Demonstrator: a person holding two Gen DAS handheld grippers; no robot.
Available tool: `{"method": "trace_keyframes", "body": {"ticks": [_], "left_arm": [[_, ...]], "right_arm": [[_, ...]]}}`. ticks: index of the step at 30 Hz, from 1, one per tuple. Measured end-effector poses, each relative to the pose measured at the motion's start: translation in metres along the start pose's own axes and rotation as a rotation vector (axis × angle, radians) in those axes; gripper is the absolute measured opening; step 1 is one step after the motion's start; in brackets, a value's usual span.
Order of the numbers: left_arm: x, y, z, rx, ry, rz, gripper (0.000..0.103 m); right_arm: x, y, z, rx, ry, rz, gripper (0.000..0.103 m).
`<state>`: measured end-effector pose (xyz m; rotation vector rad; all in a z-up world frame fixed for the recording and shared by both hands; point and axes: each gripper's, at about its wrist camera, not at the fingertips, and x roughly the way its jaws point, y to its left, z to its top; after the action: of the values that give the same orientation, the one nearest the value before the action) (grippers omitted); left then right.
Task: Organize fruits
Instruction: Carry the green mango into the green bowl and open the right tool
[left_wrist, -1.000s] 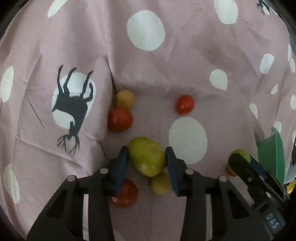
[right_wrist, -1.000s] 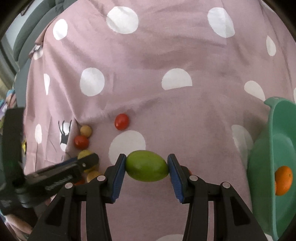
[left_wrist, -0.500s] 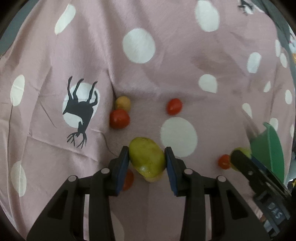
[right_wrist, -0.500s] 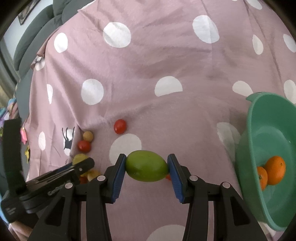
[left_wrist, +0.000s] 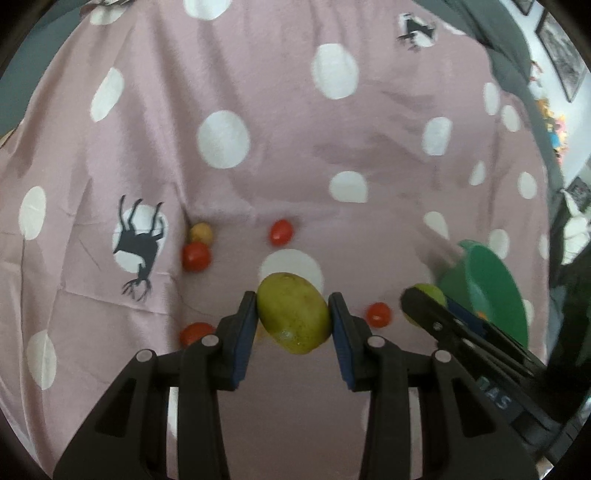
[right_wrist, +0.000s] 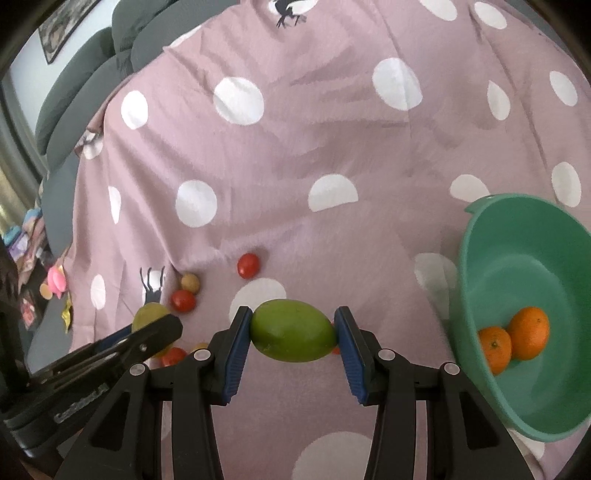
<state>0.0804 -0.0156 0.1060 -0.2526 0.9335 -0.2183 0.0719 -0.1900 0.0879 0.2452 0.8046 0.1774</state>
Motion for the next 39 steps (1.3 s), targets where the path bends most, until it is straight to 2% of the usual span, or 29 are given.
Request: {"method": "trace_keyframes", "body": {"ticks": [21,26,33,39], "left_arm": [[-0.014,-0.058,-0.015,0.154,-0.046,-0.016,0.039],[-0.01,-0.079,-0.016,0.198,-0.05,-0.014,0.039],[0.005,-0.123,-0.017,0.281,-0.05,-0.045,0.039],[0.023,-0.153,-0.017,0.314,-0.026,-0.081,0.039]], "right_arm": [[-0.057,-0.036,0.007,0.091,-0.125,-0.023,0.048],[-0.07,-0.056,0.008,0.124,-0.154,-0.05,0.048],[-0.085,-0.091,0.008,0.201,-0.191,-0.091,0.048],[-0.093,-0.121,0.006,0.278,-0.207,-0.134,0.048]]}}
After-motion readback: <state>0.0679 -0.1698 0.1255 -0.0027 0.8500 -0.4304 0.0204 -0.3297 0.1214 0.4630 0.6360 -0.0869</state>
